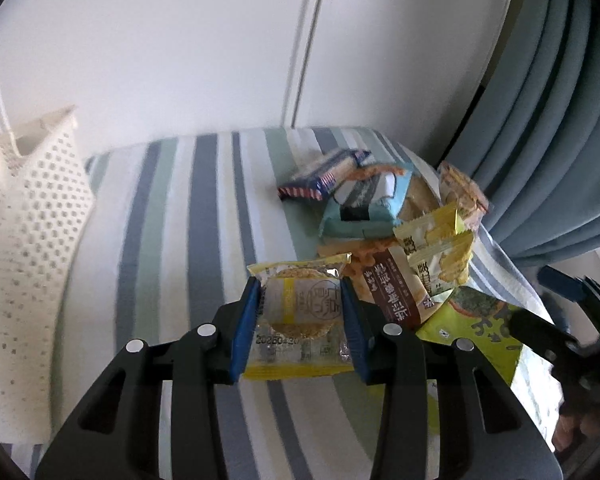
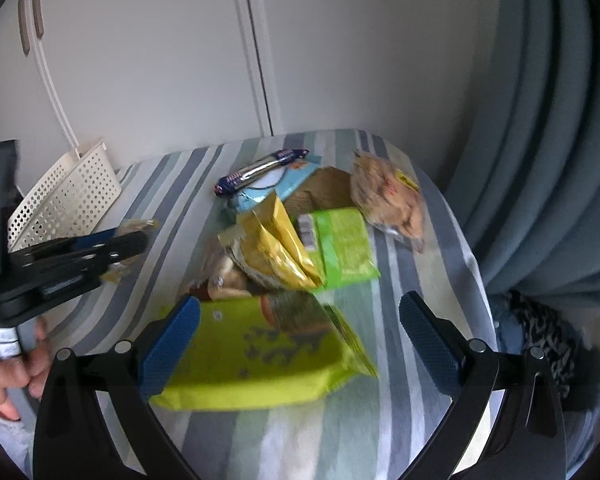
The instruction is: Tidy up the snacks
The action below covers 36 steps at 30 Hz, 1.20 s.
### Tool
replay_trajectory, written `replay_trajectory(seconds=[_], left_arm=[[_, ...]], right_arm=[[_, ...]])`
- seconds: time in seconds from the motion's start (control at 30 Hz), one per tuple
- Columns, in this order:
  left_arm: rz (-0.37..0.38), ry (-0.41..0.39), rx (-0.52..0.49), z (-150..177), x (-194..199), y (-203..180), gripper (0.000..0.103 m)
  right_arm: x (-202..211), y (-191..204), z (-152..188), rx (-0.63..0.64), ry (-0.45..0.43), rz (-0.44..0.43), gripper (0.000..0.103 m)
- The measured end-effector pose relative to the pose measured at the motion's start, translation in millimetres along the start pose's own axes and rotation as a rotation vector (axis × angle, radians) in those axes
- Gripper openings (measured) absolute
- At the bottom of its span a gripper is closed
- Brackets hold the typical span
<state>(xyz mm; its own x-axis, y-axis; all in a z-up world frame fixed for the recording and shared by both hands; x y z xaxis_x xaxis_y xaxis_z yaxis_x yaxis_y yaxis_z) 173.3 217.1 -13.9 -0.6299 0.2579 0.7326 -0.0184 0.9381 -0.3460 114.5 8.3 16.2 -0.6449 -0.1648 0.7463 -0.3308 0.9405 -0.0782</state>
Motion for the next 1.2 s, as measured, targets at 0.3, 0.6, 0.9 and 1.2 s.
replay_trajectory(seconds=[0.3,0.6,0.9,1.2], left_arm=[[-0.036,-0.094,-0.012,-7,49,12,0.041],[-0.026,-0.165,0.007,-14,94,28,0.041],[-0.031,-0.231,0.044,-21,116,42,0.041],[-0.057,-0.316,0.078,-37,152,66,0.041]], right_arm=[[-38,13,-32,0.065,0.089,-0.042,0.098],[-66,24,-39,0.114,0.171,-0.007,0.063],[-44,9,-41,0.074,0.091,0.051,0.035],[-20,-1,-48,0.05,0.046,0.053,0.037]])
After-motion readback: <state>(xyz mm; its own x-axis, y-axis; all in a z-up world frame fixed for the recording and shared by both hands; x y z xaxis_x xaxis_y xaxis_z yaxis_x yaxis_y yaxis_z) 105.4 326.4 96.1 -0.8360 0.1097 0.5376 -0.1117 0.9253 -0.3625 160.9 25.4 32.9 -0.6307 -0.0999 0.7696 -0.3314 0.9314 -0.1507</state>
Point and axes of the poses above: each gripper's, at about its wrist camera, not at the fingertips, and x roughly against the way its jaws point, y to its left, z to its underside, the point moved 3 cm from there along -x, roughly the way its jaws point, and after that the axes turned 15 degrees about x, right-handed, at the moved point
